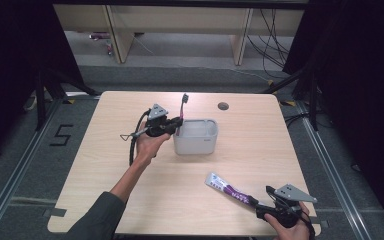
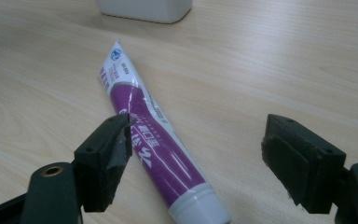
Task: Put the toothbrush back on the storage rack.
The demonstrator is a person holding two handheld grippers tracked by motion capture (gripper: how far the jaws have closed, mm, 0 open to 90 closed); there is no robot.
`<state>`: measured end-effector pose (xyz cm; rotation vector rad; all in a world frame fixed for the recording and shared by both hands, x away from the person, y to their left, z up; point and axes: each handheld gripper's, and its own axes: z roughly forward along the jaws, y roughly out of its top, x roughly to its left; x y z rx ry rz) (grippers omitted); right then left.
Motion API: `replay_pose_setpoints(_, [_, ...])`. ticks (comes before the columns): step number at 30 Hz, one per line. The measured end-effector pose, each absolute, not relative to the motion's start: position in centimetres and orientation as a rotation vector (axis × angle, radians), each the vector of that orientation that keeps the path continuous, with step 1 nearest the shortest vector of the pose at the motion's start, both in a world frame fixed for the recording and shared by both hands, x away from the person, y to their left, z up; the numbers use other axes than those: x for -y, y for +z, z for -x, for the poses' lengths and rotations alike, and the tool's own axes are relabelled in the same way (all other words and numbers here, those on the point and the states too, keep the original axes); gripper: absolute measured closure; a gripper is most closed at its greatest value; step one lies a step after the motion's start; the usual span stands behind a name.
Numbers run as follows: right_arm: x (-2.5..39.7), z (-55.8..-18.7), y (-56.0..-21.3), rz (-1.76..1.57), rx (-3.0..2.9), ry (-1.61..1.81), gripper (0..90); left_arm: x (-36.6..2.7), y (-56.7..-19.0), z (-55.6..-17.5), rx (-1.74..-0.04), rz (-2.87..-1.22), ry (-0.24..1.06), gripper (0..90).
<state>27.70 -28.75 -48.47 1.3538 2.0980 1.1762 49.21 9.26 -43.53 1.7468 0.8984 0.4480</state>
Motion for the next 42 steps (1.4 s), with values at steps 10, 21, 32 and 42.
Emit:
replay_pose_setpoints(10, [28.9, -27.8, -48.5, -1.311, -2.099, 1.164, 24.8, -9.4, -44.1, -49.2, -0.909, -1.763, 0.456, 81.8])
replay_pose_setpoints(21, [28.9, -27.9, -48.5, -1.312, -2.101, 1.163, 24.8, -9.5, -44.2, -49.1, -0.906, -1.772, 0.477, 79.3])
replay_pose_setpoints(32, [28.9, -27.9, -48.5, -1.313, -2.102, 1.161, 24.8, -9.9, -43.3, -48.6, -0.903, -1.759, 0.487, 70.1])
replay_pose_setpoints(42, [28.8, -27.9, -48.5, -1.314, -2.103, 1.165, 24.8, -10.3, -42.9, -48.3, -0.915, -1.765, 0.487, 66.0])
